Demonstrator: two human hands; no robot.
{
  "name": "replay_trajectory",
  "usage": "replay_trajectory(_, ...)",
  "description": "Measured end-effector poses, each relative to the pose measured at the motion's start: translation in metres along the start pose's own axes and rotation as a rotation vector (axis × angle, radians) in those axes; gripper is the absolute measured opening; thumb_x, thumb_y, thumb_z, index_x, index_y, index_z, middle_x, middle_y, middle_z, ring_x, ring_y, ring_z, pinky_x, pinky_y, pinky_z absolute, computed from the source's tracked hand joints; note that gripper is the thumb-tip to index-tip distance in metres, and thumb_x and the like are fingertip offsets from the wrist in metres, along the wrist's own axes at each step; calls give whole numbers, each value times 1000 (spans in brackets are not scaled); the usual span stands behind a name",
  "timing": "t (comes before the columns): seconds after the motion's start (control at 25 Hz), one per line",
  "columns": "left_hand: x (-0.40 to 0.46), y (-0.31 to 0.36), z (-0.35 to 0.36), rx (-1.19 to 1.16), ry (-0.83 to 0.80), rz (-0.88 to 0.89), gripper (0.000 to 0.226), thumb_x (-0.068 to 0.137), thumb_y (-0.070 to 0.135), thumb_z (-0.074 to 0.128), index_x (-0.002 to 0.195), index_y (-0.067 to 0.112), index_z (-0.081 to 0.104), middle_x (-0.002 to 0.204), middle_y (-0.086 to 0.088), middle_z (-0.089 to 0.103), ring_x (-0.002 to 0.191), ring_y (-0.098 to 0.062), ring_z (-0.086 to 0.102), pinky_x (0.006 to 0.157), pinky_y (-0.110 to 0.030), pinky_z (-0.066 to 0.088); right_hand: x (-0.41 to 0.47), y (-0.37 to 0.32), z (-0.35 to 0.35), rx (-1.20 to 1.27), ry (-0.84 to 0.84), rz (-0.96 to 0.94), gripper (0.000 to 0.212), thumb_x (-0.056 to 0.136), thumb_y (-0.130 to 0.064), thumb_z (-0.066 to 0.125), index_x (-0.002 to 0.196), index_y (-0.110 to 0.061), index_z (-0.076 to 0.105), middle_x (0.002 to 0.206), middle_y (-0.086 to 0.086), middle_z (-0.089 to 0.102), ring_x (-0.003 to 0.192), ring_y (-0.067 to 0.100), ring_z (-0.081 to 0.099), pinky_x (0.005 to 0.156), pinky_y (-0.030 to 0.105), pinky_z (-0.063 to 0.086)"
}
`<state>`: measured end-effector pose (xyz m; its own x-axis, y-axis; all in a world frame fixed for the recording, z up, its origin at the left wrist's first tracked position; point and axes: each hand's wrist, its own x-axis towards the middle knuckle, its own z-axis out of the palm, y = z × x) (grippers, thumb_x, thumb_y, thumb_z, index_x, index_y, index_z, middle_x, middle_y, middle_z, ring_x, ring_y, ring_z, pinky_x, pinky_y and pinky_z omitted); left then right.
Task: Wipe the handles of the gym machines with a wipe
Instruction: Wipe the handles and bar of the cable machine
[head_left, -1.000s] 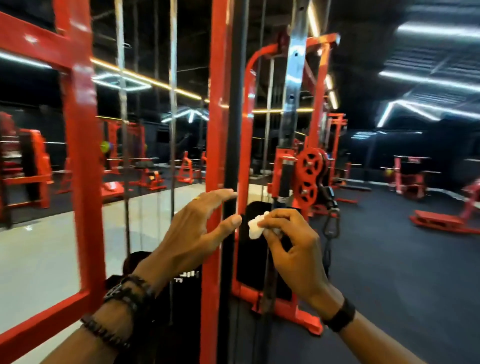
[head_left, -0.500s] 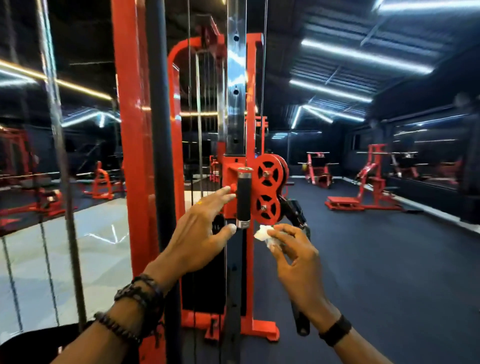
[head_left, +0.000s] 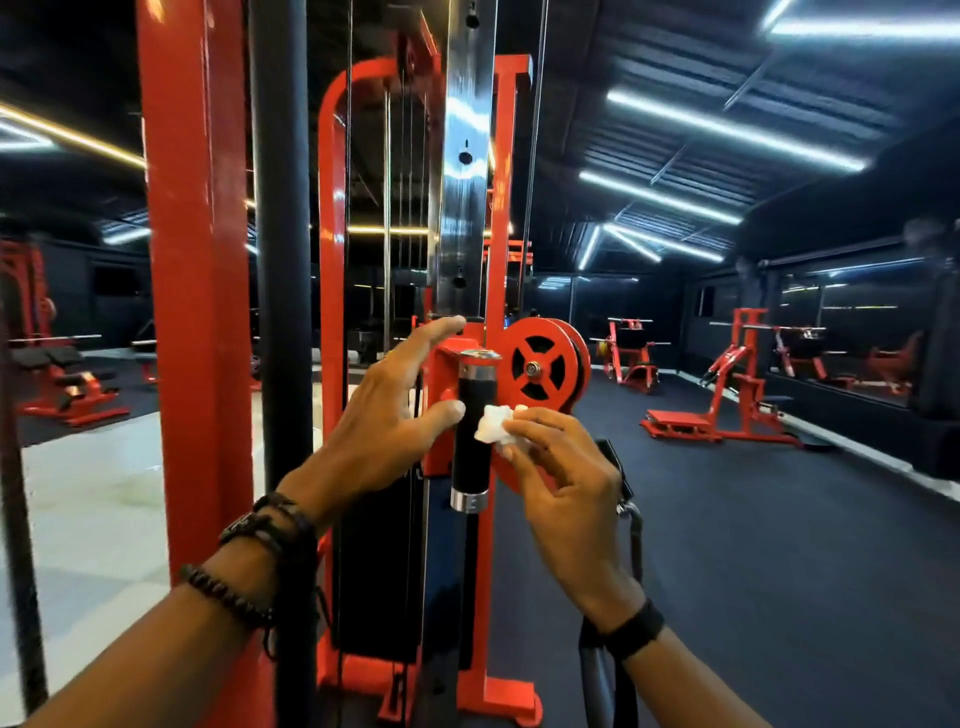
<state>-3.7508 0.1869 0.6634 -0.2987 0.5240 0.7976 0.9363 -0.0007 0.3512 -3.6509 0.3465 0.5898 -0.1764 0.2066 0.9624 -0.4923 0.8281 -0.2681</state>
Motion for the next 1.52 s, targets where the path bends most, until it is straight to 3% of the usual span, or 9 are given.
replay_trajectory(0.24, 8, -6, 16, -189, 63, 57, 62, 72, 1, 44, 131, 12, 61, 132, 2, 64, 126, -8, 56, 104, -20, 43, 31, 3, 17, -48, 58, -110, 24, 83, -3, 76, 107, -4, 74, 111, 8, 68, 108, 19, 63, 94, 24, 51)
replay_trajectory(0.44, 11, -11, 18, -223, 108, 106, 59, 73, 4, 42, 127, 18, 61, 128, 2, 65, 124, -10, 58, 105, -30, 46, 33, 0, 23, -111, 84, -142, 23, 84, -6, 74, 108, -4, 73, 107, 6, 64, 103, 20, 60, 92, 18, 47)
replay_trajectory(0.52, 12, -13, 18, -220, 129, 132, 57, 74, 11, 42, 126, 23, 60, 127, 8, 64, 123, -5, 58, 104, -27, 46, 20, 1, 25, -166, 68, -151, 22, 84, -4, 75, 106, -3, 73, 104, 7, 64, 98, 20, 60, 87, 20, 49)
replay_trajectory(0.68, 12, -15, 23, -226, 154, 127, 62, 71, 1, 41, 128, 10, 63, 130, -2, 65, 126, -7, 57, 107, -27, 44, -60, 6, 31, -206, -3, -92, 14, 88, -4, 71, 102, -3, 74, 100, 4, 60, 91, 19, 63, 75, 27, 54)
replay_trajectory(0.84, 14, -19, 20, -239, 148, 165, 63, 70, 0, 41, 128, 18, 60, 127, 3, 65, 123, -4, 58, 104, -28, 47, -20, 1, 37, -231, 118, -95, 22, 83, 1, 76, 104, -4, 72, 100, 11, 63, 93, 17, 63, 83, 23, 53)
replay_trajectory(0.96, 14, -20, 22, -259, 153, 166, 61, 71, -3, 42, 127, 9, 64, 125, -2, 67, 119, -8, 62, 101, -32, 50, 21, -5, 38, -178, 177, -69, 20, 85, 0, 74, 105, 0, 73, 103, 13, 65, 97, 17, 63, 86, 23, 53)
replay_trajectory(1.16, 14, -23, 20, -242, 164, 206, 62, 69, -3, 42, 126, 4, 66, 127, -3, 67, 122, -7, 60, 104, -30, 48, -69, -6, 41, -160, 130, 50, 26, 87, -8, 71, 111, -16, 69, 106, 2, 66, 100, 3, 64, 82, 19, 54)
replay_trajectory(1.4, 16, -28, 16, -210, 139, 240, 63, 69, -4, 44, 127, 6, 65, 127, -2, 67, 122, -8, 61, 104, -27, 47, 29, -12, 41, -88, 266, 36, 18, 87, -4, 69, 105, -3, 71, 105, 6, 70, 104, 10, 65, 91, 19, 49)
replay_trajectory(1.52, 15, -29, 12, -213, 102, 238, 66, 67, -4, 44, 129, 7, 64, 130, -2, 66, 126, -6, 57, 108, -32, 45, -17, -5, 41, -67, 201, 115, 19, 89, -8, 67, 108, -9, 71, 105, -3, 71, 101, 8, 67, 85, 23, 54)
